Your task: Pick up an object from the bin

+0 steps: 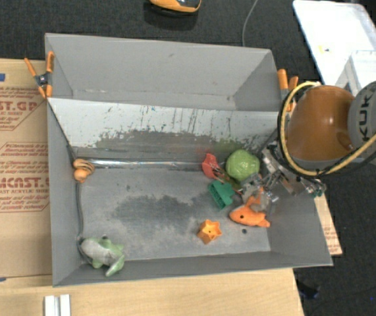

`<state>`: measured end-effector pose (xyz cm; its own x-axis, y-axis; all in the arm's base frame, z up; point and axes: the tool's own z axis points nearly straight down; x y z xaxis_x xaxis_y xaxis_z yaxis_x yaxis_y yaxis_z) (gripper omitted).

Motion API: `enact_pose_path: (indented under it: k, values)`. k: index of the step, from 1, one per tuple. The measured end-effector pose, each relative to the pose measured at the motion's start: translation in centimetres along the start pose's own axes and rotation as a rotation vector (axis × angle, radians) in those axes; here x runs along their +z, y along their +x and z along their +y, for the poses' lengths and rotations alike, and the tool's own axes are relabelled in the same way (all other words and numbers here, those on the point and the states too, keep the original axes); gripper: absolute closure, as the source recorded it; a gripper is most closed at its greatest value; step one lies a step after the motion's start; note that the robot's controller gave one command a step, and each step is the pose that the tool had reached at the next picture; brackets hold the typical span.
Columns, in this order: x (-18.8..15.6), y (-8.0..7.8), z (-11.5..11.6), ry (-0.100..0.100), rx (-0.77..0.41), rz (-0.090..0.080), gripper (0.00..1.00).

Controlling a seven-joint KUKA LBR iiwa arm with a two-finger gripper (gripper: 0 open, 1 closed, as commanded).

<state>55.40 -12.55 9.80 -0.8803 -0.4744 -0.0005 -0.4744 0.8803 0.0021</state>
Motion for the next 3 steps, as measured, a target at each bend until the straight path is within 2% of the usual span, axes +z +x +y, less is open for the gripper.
enact_pose_path:
  k: [1, 2, 3]
  values:
    - [0.0, 0.0, 0.0, 0.0, 0.0, 0.0, 1.0]
    - [1.6, 2.2, 0.4, 0.004, 0.064, -0.01, 1.0]
    - [2.0, 2.9, -0.1, 0.006, -0.144, -0.015, 1.0]
